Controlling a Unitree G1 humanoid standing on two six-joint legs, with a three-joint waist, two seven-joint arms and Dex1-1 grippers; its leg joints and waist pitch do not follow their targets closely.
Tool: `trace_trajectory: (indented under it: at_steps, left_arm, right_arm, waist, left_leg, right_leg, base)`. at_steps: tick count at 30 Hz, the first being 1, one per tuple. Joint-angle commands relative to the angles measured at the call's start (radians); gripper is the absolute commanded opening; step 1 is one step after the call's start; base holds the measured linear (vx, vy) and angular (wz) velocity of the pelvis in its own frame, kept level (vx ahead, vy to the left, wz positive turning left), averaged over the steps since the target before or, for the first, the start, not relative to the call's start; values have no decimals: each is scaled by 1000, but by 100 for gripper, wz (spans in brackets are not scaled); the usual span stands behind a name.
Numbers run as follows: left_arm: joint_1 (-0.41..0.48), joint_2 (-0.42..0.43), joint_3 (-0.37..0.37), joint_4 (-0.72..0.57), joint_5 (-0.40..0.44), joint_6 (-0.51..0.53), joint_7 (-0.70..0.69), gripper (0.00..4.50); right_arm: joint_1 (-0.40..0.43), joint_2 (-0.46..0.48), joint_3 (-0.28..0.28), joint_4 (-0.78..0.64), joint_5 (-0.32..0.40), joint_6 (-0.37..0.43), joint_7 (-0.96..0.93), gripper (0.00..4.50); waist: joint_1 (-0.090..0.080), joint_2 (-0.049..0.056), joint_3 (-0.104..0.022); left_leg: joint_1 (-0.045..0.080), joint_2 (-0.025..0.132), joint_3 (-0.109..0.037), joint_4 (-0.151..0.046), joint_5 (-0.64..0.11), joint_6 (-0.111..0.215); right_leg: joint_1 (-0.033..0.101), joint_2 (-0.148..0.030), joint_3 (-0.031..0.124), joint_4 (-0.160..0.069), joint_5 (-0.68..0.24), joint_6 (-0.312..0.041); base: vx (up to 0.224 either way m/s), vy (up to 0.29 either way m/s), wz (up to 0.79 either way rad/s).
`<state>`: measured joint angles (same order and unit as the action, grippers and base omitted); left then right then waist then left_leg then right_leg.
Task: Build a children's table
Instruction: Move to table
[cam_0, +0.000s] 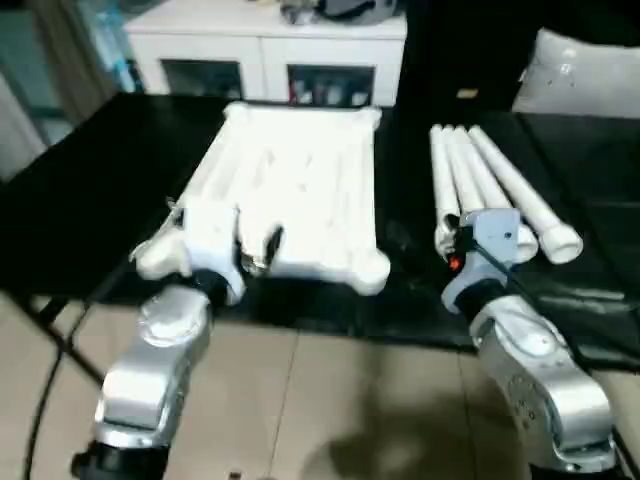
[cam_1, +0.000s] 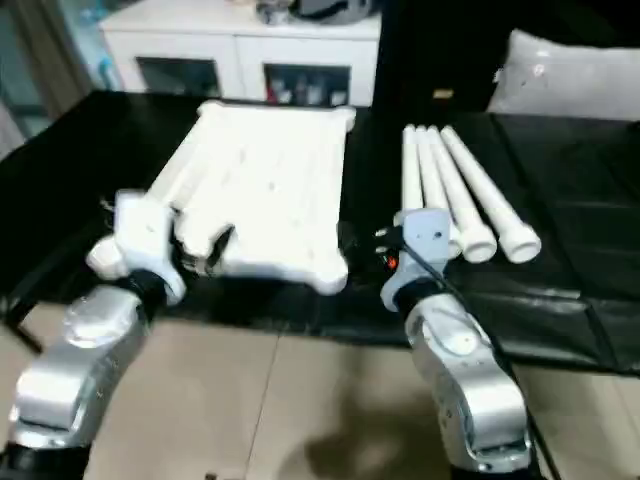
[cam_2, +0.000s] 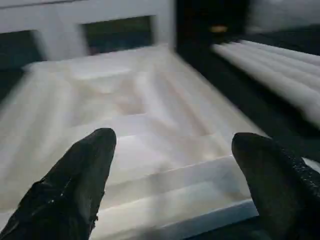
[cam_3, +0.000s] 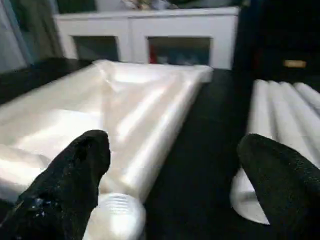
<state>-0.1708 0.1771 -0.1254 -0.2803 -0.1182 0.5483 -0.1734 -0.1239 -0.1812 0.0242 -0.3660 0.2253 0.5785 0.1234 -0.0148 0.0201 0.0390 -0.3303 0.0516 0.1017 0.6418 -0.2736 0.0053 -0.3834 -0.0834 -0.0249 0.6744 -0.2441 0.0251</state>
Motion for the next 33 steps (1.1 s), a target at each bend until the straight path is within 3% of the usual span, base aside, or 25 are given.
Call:
trace_trajectory:
  at_steps: [1,2,3,4,5,7,8,9,10,11,12,13,14,15,16,17,18,19,22,24,26,28,30,32,33]
  left_arm:
    - [27,2,-23,17,6,-3,-16,421]
    - [40,6,-27,18,10,-8,-20,421]
    - [55,12,-31,15,15,-6,-22,421]
    - [70,17,-32,8,18,-5,-24,421]
    - [77,20,-32,5,19,-6,-24,421]
    - [88,24,-28,-12,19,2,-26,421]
    - [91,27,-27,-12,18,-1,-28,421]
    - [91,27,-23,-20,15,4,-28,421]
    - [92,27,-20,-27,14,8,-28,421]
    - [91,29,-19,-32,17,10,-27,421]
    - [86,30,-16,-39,17,16,-27,421]
    - [81,32,-15,-43,19,16,-26,421]
    - [72,36,-11,-45,15,16,-29,421]
    - [71,36,-10,-45,14,16,-29,421]
    - [64,36,-6,-43,8,18,-32,421]
    - [55,37,-7,-44,7,21,-34,421]
    - [51,37,-8,-47,4,25,-37,421]
    - [50,37,-8,-48,4,26,-37,421]
    - [40,46,-16,-49,8,39,-49,421]
    - [34,48,-17,-37,10,40,-61,421]
    - [25,48,-16,-26,5,39,-67,421]
    - [15,42,-6,-17,-8,35,-68,421]
    - [7,39,-1,-12,-12,34,-67,421]
    - [2,41,1,-5,-7,28,-64,421]
    - [-2,39,12,-9,-11,25,-59,421]
  right_arm:
    - [9,-8,-20,7,3,14,11,450]
    - [14,-9,-24,4,4,18,9,450]
    - [19,-13,-29,1,5,17,8,450]
    - [28,-25,-25,-2,9,11,22,450]
    - [33,-33,-20,-4,10,5,32,450]
    - [45,-55,-3,-5,0,-28,60,450]
    - [47,-56,2,-3,-6,-36,65,450]
    - [50,-62,7,-3,-8,-47,80,450]
    - [52,-73,14,-4,-8,-53,100,450]
    - [55,-87,22,-7,-30,-55,97,450]
    - [55,-86,16,-13,-17,-34,100,450]
    - [56,-86,13,-23,-4,-18,107,450]
    - [54,-85,12,-32,7,-12,108,450]
    - [54,-85,12,-33,7,-12,108,450]
    - [55,-80,6,-33,2,-7,89,450]
    - [59,-74,-1,-29,2,-12,86,450]
    - [65,-73,-3,-28,3,-25,92,450]
    - [65,-73,-2,-28,3,-27,93,450]
    - [68,-71,-3,-28,6,-45,98,450]
    - [67,-75,-3,-26,-2,-47,96,450]
    - [60,-73,-5,-25,-1,-41,96,450]
    - [47,-72,-1,-26,-9,-40,99,450]
    - [39,-73,5,-23,-19,-32,93,450]
    - [36,-58,0,-14,-15,-36,84,450]
    - [35,-48,1,-15,-16,-37,75,450]
  waist:
    - [34,-50,-51]
    - [76,-34,-59]
    - [70,-44,-49]
    - [74,-15,-42]
    - [70,-9,-44]
    - [62,30,-39]
    - [3,64,-31]
    - [-10,66,-48]
    - [-17,74,-56]
    - [-17,65,-45]
    - [-14,52,-42]
    - [-8,33,-44]
    - [20,0,-60]
    - [32,-10,-51]
    - [50,5,-64]
    - [48,21,-60]
    - [43,23,-58]
    - [37,37,-60]
    - [20,63,-50]
    - [18,58,-50]
    - [28,57,-58]
    - [30,62,-62]
    - [26,61,-53]
    - [9,61,-27]
    - [7,62,-18]
  left_leg:
    - [-26,8,39,45,-200,124]
    - [-83,31,-6,77,-61,43]
    - [-102,28,-15,90,-40,11]
    - [-120,67,-48,56,94,-10]
    - [-104,74,-44,30,107,2]
    - [-70,96,-38,-46,88,34]
    - [14,215,-133,-135,-298,53]
    - [45,227,-159,-144,-347,76]
    - [78,217,-174,-135,-289,177]
    - [72,209,-169,-126,-166,290]
    - [63,201,-156,-116,-101,325]
    - [24,156,-110,-84,14,330]
    - [-69,71,-35,-19,64,255]
    - [-98,69,-26,-11,64,218]
    - [-105,84,-29,-10,91,142]
    - [-98,95,-31,-44,127,106]
    - [-84,105,-33,-58,142,99]
    - [-56,121,-38,-72,68,100]
    - [-6,144,-59,-99,-82,144]
    - [-15,143,-55,-91,-41,160]
    - [-43,135,-45,-68,172,155]
    - [-41,138,-51,-60,298,119]
    - [-31,141,-46,-79,65,70]
    - [-5,134,-33,-111,-360,2]
    - [7,130,-27,-112,-434,-12]
  right_leg:
    - [123,-95,198,-179,-318,-94]
    - [171,-114,241,-164,-329,-193]
    - [171,-93,247,-157,-263,-223]
    - [150,-98,148,-146,-39,-285]
    - [123,-72,120,-152,-50,-290]
    - [100,-24,71,-163,-189,-269]
    - [22,42,19,-58,-268,-159]
    - [24,30,6,-17,-206,-144]
    - [-6,26,-10,7,-108,-84]
    - [-19,13,-9,15,-64,-30]
    - [-24,4,-3,3,-32,-17]
    - [2,-32,19,-61,84,-41]
    - [103,-86,77,-111,272,-113]
    - [124,-117,91,-135,244,-120]
    - [144,-120,89,-123,213,-131]
    - [134,-76,63,-105,217,-157]
    - [121,-54,49,-100,233,-165]
    - [118,-30,30,-100,143,-199]
    - [96,-16,11,-106,-30,-281]
    - [104,-38,18,-111,44,-297]
    - [111,-61,32,-100,227,-275]
    - [99,-59,30,-85,347,-249]
    - [110,-58,26,-103,163,-253]
    - [119,-42,23,-147,-304,-272]
    - [111,-40,22,-160,-421,-261]
  base:
    - [122,-96,-14]
    - [159,-75,-48]
    - [165,-23,-73]
    - [165,-23,-73]
    - [121,8,-39]
    - [114,64,3]
    - [145,85,1]
    - [137,70,1]
    - [137,70,1]
    - [105,47,6]
    - [81,17,7]
    - [81,17,7]
    - [68,-35,5]
    - [63,-58,-2]
    - [63,-58,-2]
    - [0,0,0]
    - [0,0,0]
    - [0,0,0]
    - [0,0,0]
    - [0,0,0]
    - [0,0,0]
    - [0,0,0]
    - [0,0,0]
    - [0,0,0]
    - [0,0,0]
